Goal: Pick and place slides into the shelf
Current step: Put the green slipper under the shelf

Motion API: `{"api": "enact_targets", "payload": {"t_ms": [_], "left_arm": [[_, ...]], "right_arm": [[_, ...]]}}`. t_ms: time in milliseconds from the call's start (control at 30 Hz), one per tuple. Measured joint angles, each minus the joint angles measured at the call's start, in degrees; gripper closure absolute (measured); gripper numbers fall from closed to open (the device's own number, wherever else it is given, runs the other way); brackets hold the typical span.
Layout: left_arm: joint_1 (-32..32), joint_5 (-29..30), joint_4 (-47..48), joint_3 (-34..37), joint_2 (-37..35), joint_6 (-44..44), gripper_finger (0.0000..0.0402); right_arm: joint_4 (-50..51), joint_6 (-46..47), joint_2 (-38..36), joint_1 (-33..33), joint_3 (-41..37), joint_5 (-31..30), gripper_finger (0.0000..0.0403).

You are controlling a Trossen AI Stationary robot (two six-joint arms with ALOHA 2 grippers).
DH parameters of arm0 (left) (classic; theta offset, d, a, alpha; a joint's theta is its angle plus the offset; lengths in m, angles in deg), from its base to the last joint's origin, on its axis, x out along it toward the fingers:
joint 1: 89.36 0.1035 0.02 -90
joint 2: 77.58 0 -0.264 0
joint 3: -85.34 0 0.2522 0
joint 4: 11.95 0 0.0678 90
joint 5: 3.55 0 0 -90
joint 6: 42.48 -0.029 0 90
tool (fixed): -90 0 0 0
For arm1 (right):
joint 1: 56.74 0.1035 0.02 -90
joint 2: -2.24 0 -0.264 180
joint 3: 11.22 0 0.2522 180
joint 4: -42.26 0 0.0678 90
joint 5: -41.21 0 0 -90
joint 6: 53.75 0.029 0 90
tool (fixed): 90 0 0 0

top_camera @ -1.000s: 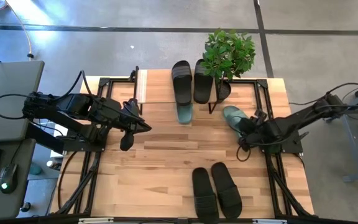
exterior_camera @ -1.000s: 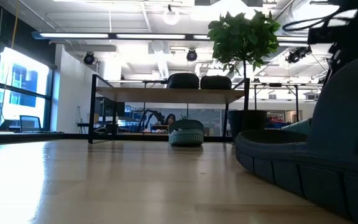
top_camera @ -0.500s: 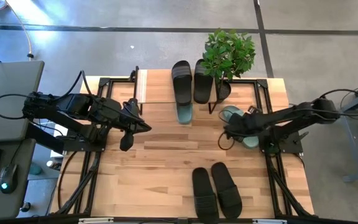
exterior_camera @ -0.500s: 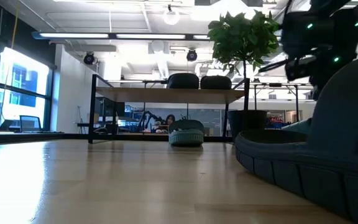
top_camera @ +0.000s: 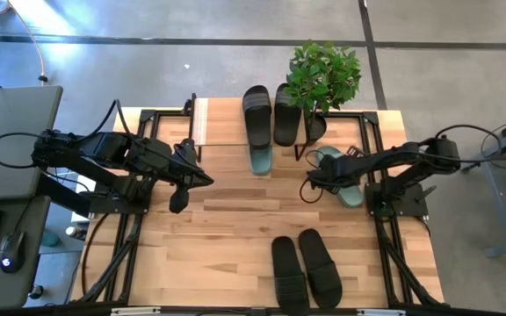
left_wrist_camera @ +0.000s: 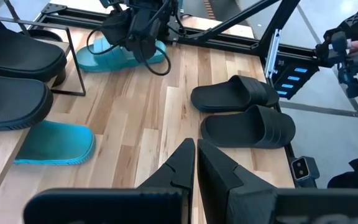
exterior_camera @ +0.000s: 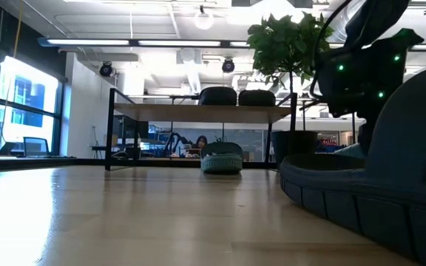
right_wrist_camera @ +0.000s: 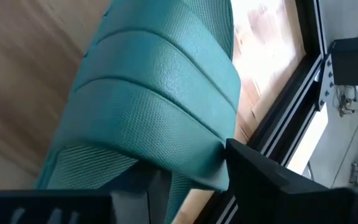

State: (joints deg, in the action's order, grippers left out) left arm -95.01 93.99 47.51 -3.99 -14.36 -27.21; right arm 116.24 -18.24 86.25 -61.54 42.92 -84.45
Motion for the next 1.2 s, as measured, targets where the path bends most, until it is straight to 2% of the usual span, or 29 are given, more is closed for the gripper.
{"api": "enact_targets", "payload": {"t_ms": [100,267,333,500,667,833,967,1100,1200], "left_arm": [[0.0,0.0,0.0,0.0,0.0,0.0,0.0394],[0.0,0.0,0.0,0.0,0.0,0.0,0.0394],[0.0,0.0,0.0,0.0,0.0,0.0,0.0394],[0.0,0.0,0.2,0.0,0.0,0.0,0.0394],[0.0,0.0,1.4,0.0,0.0,0.0,0.0394],[0.0,0.0,1.7,0.0,0.0,0.0,0.0394],[0.0,0.0,1.7,0.0,0.0,0.0,0.0394],[0.0,0.0,1.7,0.0,0.0,0.0,0.0394],[0.0,0.0,2.1,0.0,0.0,0.0,0.0394]], "right_arm": [[-1.5,0.0,0.4,-0.2,0.0,-0.7,0.0296],[-3.7,0.0,0.2,-0.2,0.0,-0.7,0.0380],[-3.7,-0.1,0.2,-0.2,0.0,-0.4,0.0395],[-2.9,1.5,-0.1,0.8,0.5,0.9,0.0399],[2.7,4.5,-1.6,4.8,5.8,2.1,0.0401],[11.0,4.6,-3.2,10.2,16.2,2.5,0.0402],[17.3,1.8,-3.4,13.6,26.3,7.1,0.0402],[16.9,-3.3,-3.4,17.0,35.1,12.9,0.0402],[11.4,-7.1,-3.4,19.1,40.2,16.1,0.0402]]}}
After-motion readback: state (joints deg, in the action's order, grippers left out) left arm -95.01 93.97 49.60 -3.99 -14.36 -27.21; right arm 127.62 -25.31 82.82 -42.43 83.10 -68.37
